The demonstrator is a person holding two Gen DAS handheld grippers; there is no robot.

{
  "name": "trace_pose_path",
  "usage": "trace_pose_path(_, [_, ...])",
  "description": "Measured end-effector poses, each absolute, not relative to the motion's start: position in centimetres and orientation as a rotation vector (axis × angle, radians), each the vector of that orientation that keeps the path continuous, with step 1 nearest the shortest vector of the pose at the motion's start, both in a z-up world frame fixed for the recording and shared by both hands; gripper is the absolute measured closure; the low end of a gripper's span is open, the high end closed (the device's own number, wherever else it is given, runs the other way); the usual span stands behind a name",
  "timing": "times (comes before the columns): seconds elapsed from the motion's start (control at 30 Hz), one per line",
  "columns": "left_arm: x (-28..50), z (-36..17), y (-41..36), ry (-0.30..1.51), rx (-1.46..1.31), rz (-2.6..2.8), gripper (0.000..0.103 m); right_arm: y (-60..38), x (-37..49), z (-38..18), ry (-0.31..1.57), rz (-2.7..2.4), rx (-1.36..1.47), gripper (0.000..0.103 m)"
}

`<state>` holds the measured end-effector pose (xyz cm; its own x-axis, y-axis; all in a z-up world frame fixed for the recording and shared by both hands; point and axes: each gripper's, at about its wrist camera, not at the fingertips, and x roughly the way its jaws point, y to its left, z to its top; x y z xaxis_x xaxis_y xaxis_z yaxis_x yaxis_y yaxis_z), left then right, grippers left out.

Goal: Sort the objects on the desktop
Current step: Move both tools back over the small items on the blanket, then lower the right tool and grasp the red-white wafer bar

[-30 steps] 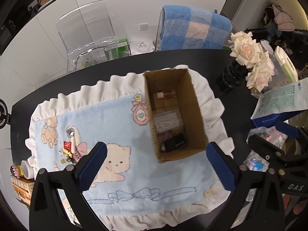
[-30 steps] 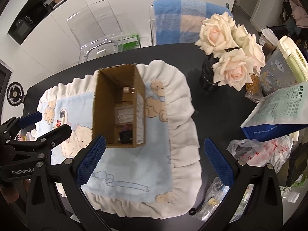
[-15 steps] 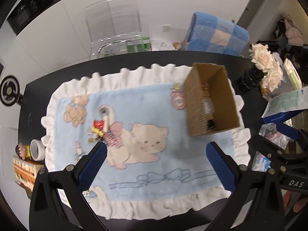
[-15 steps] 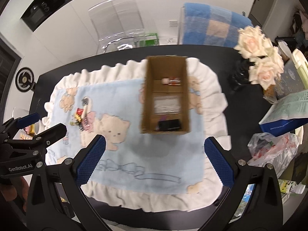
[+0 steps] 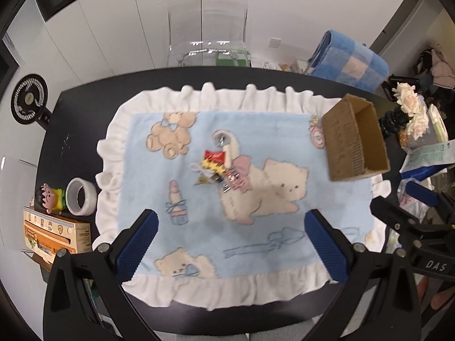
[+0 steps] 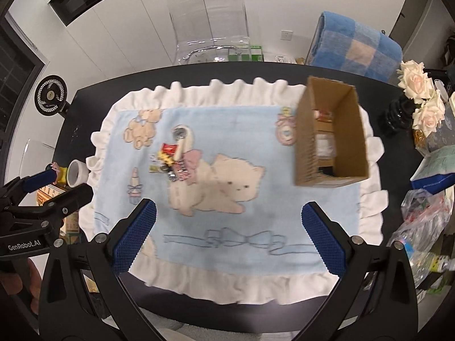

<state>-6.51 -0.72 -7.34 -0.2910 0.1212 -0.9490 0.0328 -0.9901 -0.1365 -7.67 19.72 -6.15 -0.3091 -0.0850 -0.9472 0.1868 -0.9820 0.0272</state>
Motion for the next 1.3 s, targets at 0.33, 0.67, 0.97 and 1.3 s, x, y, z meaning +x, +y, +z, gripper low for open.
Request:
trace_pose_path(0.33, [-6.5,-11.5,-4.4,-0.194,-1.88,2.446,0.001,14.0,-7.3,-10.3,0.161,-2.336,1.768,0.0])
trace_pose_path(0.67, [-7.9,-17.1,-5.3,-0.234,-1.932,2.429,0.001,13.5,-9.9,-16.0,0.206,-2.269,1.789,0.0])
trace_pose_path(0.97, [-10.1,-23.3,-6.0,-0.272,-1.944,2.428,0.001,13.1,-12.9,-22.3,0.268,-2.221,1.788,0.0])
trace_pose_path(1.3, [-11.0,-30.1,-7.6,-0.297,-2.021,2.413,0.001,11.1,-15.3,-29.5,0.364,-2.148,1.784,0.005])
